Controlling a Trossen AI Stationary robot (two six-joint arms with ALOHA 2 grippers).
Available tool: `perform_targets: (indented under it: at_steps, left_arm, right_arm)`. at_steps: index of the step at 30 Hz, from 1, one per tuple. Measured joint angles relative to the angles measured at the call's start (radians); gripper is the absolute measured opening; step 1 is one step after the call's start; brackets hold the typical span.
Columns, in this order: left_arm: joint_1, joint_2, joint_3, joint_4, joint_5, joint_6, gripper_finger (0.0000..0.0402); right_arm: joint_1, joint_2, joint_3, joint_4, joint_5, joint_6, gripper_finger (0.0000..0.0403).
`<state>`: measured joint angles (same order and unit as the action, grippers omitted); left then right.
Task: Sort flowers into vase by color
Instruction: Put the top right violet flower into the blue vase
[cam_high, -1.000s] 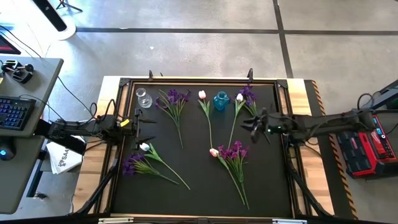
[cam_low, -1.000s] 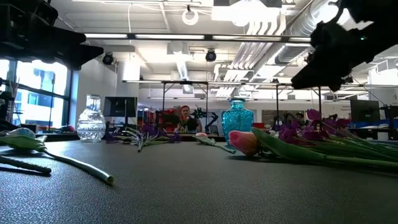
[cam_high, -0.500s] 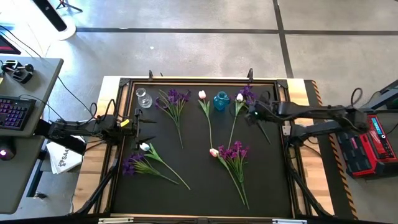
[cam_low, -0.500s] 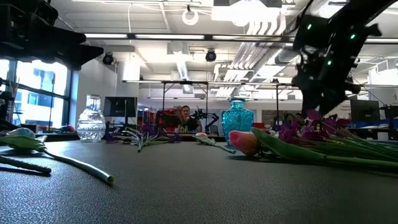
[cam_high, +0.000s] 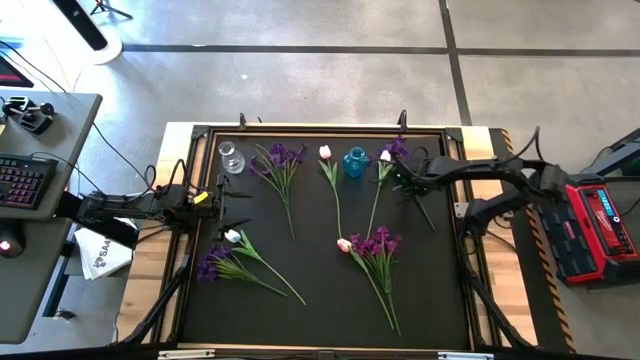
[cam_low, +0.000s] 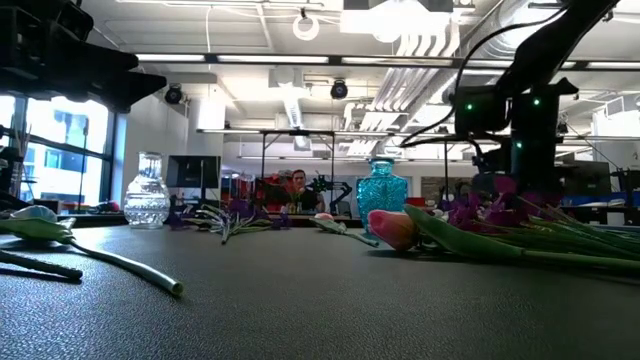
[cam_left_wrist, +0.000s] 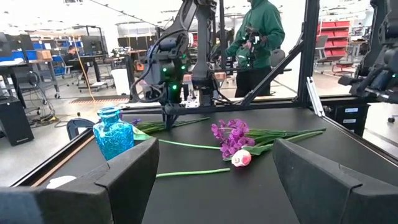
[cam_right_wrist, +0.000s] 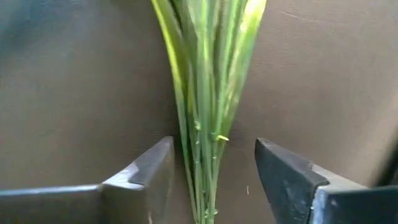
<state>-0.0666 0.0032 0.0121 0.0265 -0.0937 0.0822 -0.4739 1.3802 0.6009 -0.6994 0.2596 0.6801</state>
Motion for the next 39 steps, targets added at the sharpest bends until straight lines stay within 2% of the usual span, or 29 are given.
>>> perform_targets:
  at_steps: [3,7,11,13,19,26,30,34,36,39]
  left_arm:
    - [0.0,0.0,0.0,0.0,0.001,-0.003,0.03]
    - [0.0,0.0,0.0,0.0,0.006,-0.002,0.03]
    - [0.0,0.0,0.0,0.0,0.006,-0.002,0.03]
    - [0.0,0.0,0.0,0.001,0.006,-0.003,0.03]
    - [0.0,0.0,0.0,0.0,0.005,-0.029,0.03]
    - [0.0,0.0,0.0,0.0,0.005,-0.048,0.03]
    - [0.0,0.0,0.0,0.0,0.005,-0.053,0.03]
    - [0.0,0.0,0.0,0.001,0.005,-0.053,0.03]
    - [0.0,0.0,0.0,0.001,0.005,-0.056,0.03]
    - [0.0,0.0,0.0,0.001,0.005,-0.079,0.03]
  right_arm:
    - [-0.005,0.026,0.002,0.006,-0.022,-0.007,0.0163]
    - [-0.004,0.027,0.002,-0.005,-0.03,0.017,0.0102]
    - [-0.006,-0.011,-0.004,-0.024,-0.031,0.02,0.0029]
    - [-0.007,-0.046,-0.009,-0.053,-0.007,0.027,0.0008]
    - [-0.006,-0.214,-0.007,-0.044,0.062,0.074,0.0008]
    - [0.033,-0.452,-0.006,0.055,0.173,0.074,0.0004]
    - [0.097,-0.542,-0.006,0.218,0.245,-0.032,0.0002]
    - [0.169,-0.59,-0.005,0.426,0.267,-0.171,0.0001]
    - [0.195,-0.614,-0.004,0.472,0.281,-0.184,0.0001]
    - [0.217,-0.651,-0.003,0.446,0.289,-0.16,0.0001]
